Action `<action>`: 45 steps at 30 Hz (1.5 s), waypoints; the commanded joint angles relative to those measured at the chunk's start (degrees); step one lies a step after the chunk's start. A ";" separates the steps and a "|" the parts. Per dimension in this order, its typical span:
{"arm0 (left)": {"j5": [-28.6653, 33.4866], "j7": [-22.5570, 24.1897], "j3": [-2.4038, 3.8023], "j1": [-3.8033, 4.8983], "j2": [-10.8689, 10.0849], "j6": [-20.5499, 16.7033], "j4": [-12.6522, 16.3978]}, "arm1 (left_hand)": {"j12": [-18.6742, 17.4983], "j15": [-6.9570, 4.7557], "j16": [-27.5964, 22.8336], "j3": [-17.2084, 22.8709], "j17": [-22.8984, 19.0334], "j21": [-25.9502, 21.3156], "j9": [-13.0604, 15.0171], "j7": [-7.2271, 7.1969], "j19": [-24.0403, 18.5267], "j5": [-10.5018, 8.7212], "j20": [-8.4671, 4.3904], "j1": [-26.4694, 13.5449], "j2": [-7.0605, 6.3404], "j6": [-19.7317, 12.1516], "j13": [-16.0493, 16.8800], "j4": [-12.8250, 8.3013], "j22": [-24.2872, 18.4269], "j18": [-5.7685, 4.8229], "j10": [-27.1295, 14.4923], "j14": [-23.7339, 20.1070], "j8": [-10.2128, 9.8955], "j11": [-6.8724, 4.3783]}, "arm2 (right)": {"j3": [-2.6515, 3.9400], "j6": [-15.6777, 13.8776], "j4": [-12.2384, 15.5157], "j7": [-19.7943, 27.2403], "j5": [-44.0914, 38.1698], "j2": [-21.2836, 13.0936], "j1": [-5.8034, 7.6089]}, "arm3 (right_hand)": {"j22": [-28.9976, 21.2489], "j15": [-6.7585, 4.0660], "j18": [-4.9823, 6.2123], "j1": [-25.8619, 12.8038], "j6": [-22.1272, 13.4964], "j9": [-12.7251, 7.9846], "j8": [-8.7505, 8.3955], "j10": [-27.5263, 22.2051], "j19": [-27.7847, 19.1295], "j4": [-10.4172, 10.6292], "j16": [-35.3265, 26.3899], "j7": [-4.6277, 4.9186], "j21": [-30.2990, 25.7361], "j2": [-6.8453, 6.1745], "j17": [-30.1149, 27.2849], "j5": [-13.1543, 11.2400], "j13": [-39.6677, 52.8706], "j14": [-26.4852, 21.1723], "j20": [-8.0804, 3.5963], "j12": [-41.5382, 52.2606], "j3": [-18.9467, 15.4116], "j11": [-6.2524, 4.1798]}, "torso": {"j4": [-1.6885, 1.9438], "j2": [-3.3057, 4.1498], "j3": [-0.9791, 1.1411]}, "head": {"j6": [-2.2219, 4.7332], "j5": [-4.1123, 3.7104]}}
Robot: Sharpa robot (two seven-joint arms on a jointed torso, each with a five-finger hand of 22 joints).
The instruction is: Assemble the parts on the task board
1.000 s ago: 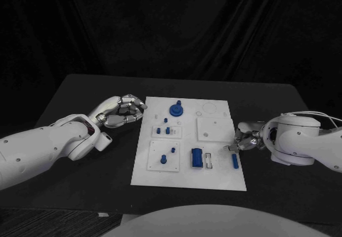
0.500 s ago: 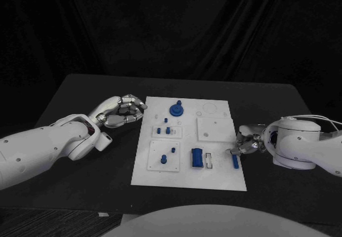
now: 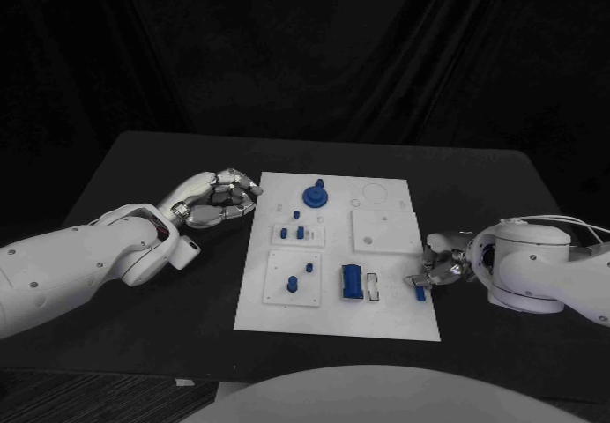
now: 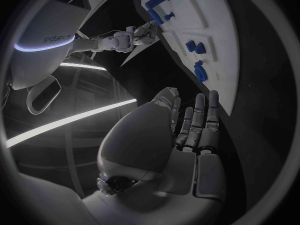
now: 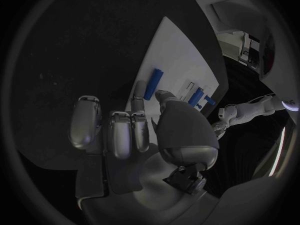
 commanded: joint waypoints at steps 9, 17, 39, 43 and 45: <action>0.40 0.61 0.05 -0.28 0.05 0.41 0.05 | -0.27 -0.12 -0.20 0.29 -0.08 0.19 -0.05 0.22 0.02 0.20 -0.41 -0.11 0.39 -0.15 -0.05 0.07 1.41 -0.98 0.04 0.37 -0.18 0.26 | -0.03 -2.89 -0.16 0.99 0.33 0.49 -1.22 | 9.48 0.58 0.65 3.45 -2.22 -3.45 -2.85 6.17 -0.28 -0.19 -0.44 0.91 -1.31 -0.93 12.97 13.81 15.07 5.43 0.39 0.15 3.70 0.73 | -0.01 -0.13 0.03 | -0.01 0.11; 0.40 0.60 0.05 -0.42 0.15 0.42 -0.08 | -0.27 -0.12 -0.20 0.29 -0.08 0.19 -0.05 0.22 0.02 0.20 -0.41 -0.11 0.39 -0.15 -0.05 0.07 1.41 -0.98 0.04 0.37 -0.18 0.26 | -0.03 -7.21 -0.04 2.97 3.36 0.65 -1.45 | 9.31 0.90 0.76 7.69 -3.28 -4.27 -3.12 6.17 -0.48 -2.39 -0.70 1.33 -2.00 -1.69 12.60 19.28 15.07 5.34 0.65 0.15 7.24 1.09 | 0.00 -0.10 0.05 | -0.01 0.12; 0.40 0.44 0.05 -0.52 0.38 0.42 -0.15 | -0.27 -0.13 -0.21 0.36 -0.09 0.29 -0.10 0.25 0.01 0.34 -0.44 -0.17 0.39 -0.16 -0.09 0.04 1.46 -1.01 0.06 0.42 -0.23 0.36 | 0.04 -13.45 2.47 5.36 23.31 1.71 -0.65 | 9.22 1.12 0.83 10.92 -3.99 -3.67 -1.81 6.17 -0.55 -5.59 -0.60 1.63 -2.40 -1.32 12.75 19.70 15.07 5.38 0.84 0.15 10.62 1.36 | 0.02 -0.07 0.00 | -0.01 0.22; 0.40 0.43 0.05 -0.52 0.46 0.42 -0.12 | -0.27 -0.13 -0.21 0.44 -0.10 0.36 -0.13 0.26 0.02 0.39 -0.47 -0.19 0.44 -0.18 -0.12 0.01 1.49 -1.03 0.07 0.45 -0.26 0.41 | 0.05 -12.38 2.16 5.33 25.73 2.96 -0.43 | 9.20 1.11 0.86 10.39 -3.87 -3.52 -1.46 6.17 -0.56 -5.44 -0.61 1.59 -2.48 -1.30 12.73 19.31 15.07 5.37 0.85 0.15 10.65 1.33 | 0.15 -0.04 -0.01 | -0.01 0.16; 0.40 0.43 0.05 -0.52 0.48 0.43 -0.10 | -0.27 -0.13 -0.21 0.44 -0.10 0.36 -0.13 0.26 0.02 0.39 -0.47 -0.19 0.44 -0.18 -0.12 0.01 1.49 -1.03 0.07 0.45 -0.26 0.41 | 0.05 -11.96 1.88 5.32 26.25 3.53 -0.38 | 9.19 1.11 0.87 9.82 -3.91 -3.45 -1.28 6.17 -0.57 -5.19 -0.60 1.58 -2.54 -1.40 12.75 19.14 15.07 5.38 0.86 0.15 10.57 1.33 | 0.14 -0.04 -0.02 | -0.01 0.10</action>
